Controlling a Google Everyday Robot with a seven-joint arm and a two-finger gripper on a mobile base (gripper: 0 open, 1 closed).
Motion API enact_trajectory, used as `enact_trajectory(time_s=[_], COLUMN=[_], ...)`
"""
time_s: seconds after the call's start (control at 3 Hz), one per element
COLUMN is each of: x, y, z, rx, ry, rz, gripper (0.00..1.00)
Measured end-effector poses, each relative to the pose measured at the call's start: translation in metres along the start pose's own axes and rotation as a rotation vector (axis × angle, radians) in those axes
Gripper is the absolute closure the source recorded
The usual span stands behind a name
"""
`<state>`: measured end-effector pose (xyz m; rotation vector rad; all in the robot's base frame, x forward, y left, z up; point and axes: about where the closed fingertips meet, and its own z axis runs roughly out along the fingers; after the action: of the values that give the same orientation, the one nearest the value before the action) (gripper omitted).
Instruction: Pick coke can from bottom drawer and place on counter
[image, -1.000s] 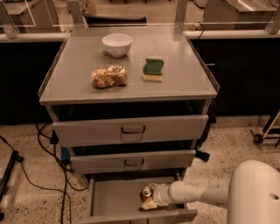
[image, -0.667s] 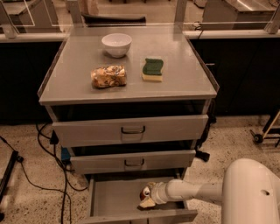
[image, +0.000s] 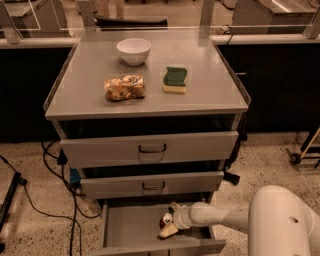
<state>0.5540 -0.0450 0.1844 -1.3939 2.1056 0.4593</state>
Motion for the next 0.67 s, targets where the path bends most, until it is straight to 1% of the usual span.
enact_trajectory(time_s=[0.33,0.67], x=[0.0147,0.0148], y=[0.0012,0.0012], z=[0.0061,0.0061], rx=[-0.008,-0.008], ry=[0.014,0.014], rz=[0.017,0.018], gripper=[0.18,0.36])
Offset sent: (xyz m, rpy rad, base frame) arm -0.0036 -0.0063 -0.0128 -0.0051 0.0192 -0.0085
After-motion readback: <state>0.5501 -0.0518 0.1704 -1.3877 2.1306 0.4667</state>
